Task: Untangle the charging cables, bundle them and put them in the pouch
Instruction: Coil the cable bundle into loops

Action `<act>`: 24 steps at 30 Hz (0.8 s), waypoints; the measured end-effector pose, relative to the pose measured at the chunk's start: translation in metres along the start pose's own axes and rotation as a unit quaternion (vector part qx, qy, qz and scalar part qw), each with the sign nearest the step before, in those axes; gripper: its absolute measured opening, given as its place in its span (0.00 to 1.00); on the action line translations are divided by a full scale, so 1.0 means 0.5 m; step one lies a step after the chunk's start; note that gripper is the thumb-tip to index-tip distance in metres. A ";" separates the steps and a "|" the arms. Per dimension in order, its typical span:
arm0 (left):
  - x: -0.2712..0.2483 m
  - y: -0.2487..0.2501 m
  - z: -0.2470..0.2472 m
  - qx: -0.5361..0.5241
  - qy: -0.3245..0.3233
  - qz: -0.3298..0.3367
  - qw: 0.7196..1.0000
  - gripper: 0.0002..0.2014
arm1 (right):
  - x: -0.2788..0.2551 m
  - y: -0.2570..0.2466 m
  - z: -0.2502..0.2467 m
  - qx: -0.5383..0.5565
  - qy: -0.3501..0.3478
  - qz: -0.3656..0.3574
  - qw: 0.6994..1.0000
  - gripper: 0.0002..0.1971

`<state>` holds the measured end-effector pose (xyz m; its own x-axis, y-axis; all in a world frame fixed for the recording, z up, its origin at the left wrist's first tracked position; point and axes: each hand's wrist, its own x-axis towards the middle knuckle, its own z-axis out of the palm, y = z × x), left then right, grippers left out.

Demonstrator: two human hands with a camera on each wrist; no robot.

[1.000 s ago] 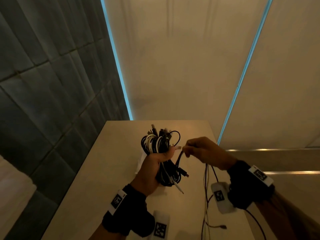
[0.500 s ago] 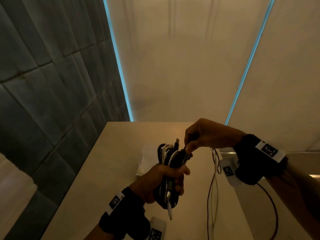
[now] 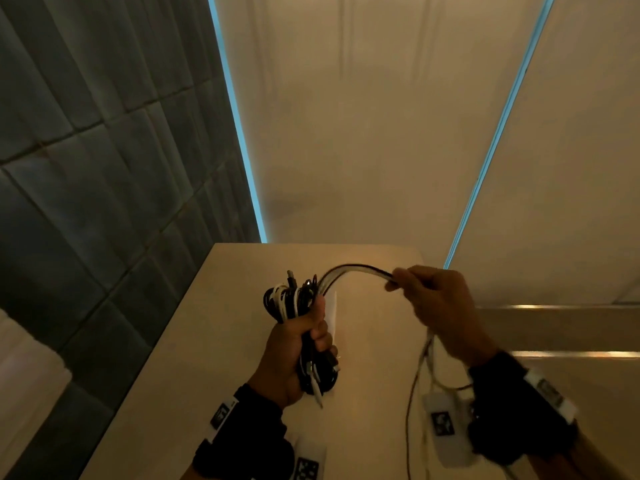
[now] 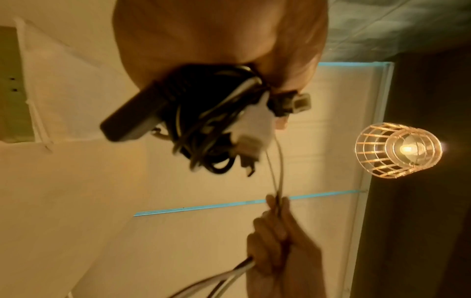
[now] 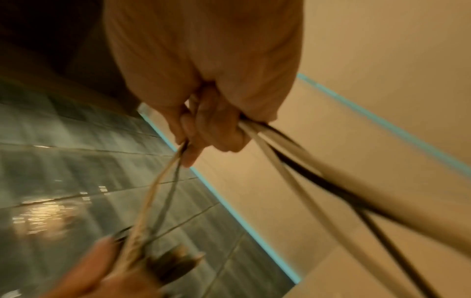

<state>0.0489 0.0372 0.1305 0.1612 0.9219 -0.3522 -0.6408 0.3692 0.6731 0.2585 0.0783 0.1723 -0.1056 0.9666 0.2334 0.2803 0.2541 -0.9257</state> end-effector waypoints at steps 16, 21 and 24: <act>0.018 -0.005 0.059 0.027 0.004 0.032 0.999 0.08 | -0.063 -0.052 0.134 -0.334 -0.184 -0.209 0.901 0.12; 0.054 0.047 0.052 -0.075 0.119 0.102 0.985 0.09 | -0.110 -0.018 0.129 -0.278 -0.112 -0.225 0.927 0.08; 0.067 0.085 0.038 -0.078 0.133 0.131 0.979 0.12 | -0.149 0.075 0.117 -0.099 -0.129 -0.091 0.983 0.16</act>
<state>0.0410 0.0860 0.1596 -0.2127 0.9118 -0.3513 -0.7446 0.0815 0.6625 0.2209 0.0141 0.1030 -0.4025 0.8709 0.2820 0.4113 0.4473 -0.7942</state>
